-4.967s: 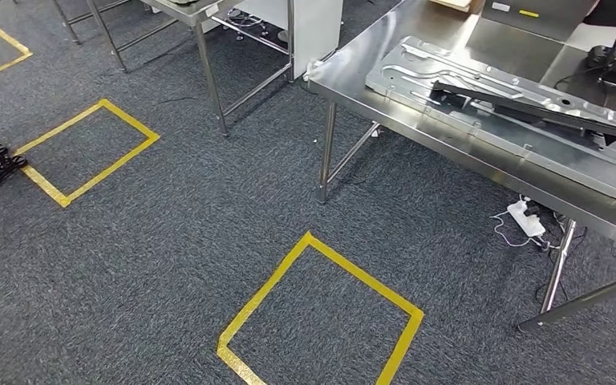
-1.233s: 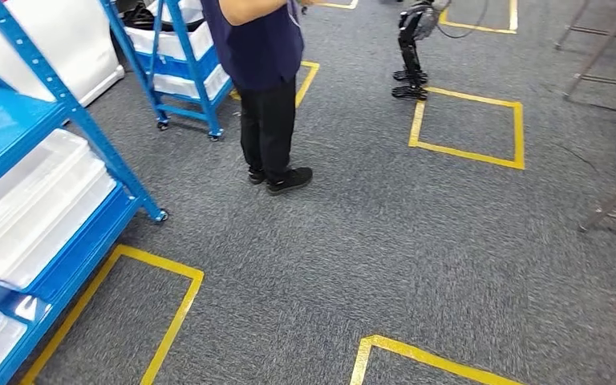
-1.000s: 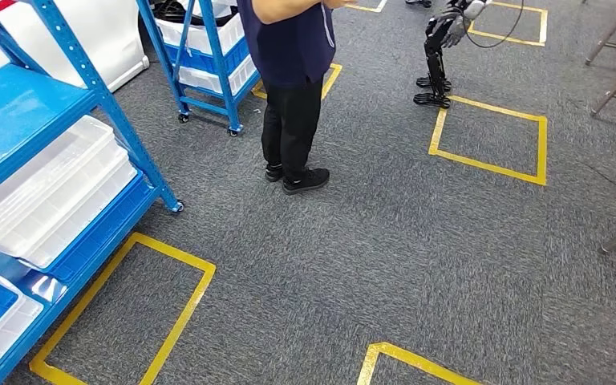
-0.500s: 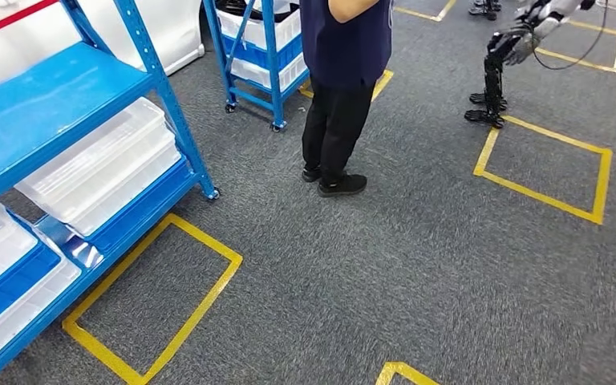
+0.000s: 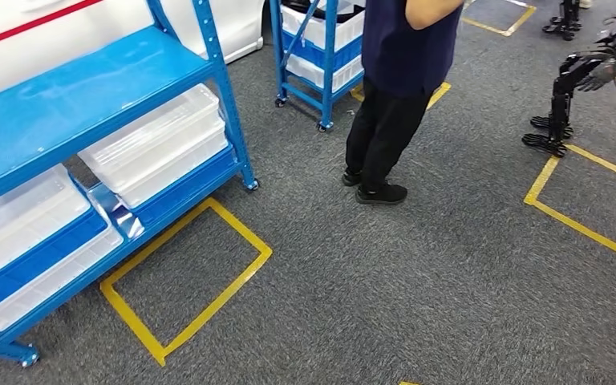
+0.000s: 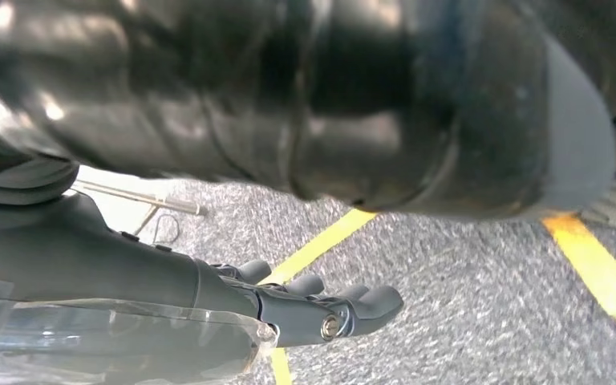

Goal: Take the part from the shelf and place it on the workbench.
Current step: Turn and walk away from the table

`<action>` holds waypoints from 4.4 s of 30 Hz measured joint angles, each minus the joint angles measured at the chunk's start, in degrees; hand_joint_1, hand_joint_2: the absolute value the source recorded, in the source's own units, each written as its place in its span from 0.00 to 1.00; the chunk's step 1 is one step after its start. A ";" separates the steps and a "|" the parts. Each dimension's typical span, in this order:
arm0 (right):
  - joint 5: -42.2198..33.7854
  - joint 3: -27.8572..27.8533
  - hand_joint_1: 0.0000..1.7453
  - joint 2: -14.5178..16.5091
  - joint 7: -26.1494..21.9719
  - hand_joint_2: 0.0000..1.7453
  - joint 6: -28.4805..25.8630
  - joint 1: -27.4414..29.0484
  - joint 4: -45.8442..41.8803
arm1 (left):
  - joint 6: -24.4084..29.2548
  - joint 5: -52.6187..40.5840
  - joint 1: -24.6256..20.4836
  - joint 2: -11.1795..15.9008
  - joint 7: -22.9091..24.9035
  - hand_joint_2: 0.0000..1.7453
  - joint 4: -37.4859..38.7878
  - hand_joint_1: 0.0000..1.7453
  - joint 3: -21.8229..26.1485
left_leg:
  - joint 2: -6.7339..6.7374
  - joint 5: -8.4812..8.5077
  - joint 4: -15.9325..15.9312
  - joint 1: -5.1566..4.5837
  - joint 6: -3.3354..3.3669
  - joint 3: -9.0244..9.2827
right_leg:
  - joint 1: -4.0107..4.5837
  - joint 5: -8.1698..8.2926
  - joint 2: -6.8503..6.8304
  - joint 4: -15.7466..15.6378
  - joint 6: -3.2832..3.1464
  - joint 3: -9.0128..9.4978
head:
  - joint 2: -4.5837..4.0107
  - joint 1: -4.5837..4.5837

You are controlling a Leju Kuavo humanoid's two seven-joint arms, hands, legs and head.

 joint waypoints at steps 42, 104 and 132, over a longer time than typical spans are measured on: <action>0.02 0.00 0.00 -0.14 -0.03 0.00 0.00 0.02 0.00 | -0.17 -0.18 0.06 -0.01 0.05 0.00 0.00 0.00 0.00 | -8.04 0.71 -1.19 0.84 1.20 1.47 | -0.41 -0.35 7.86 6.95 1.05 -4.54 | 0.00 0.05; 0.08 -1.91 0.00 -0.34 -0.23 0.00 -1.33 0.71 0.07 | -0.60 -1.45 0.94 -0.91 -0.62 0.00 -0.01 0.00 0.00 | -4.51 -3.10 -1.10 0.71 1.69 5.86 | -0.27 -0.38 6.51 6.87 1.69 -7.46 | -0.01 0.07; 0.51 -2.51 0.00 -0.33 0.09 0.00 -1.03 0.36 0.10 | -0.36 -1.69 0.90 -1.19 0.05 0.00 -0.02 0.00 0.00 | -4.33 -2.02 -0.32 0.66 2.34 3.24 | -0.24 -7.82 6.69 14.84 2.09 -7.60 | -0.01 0.03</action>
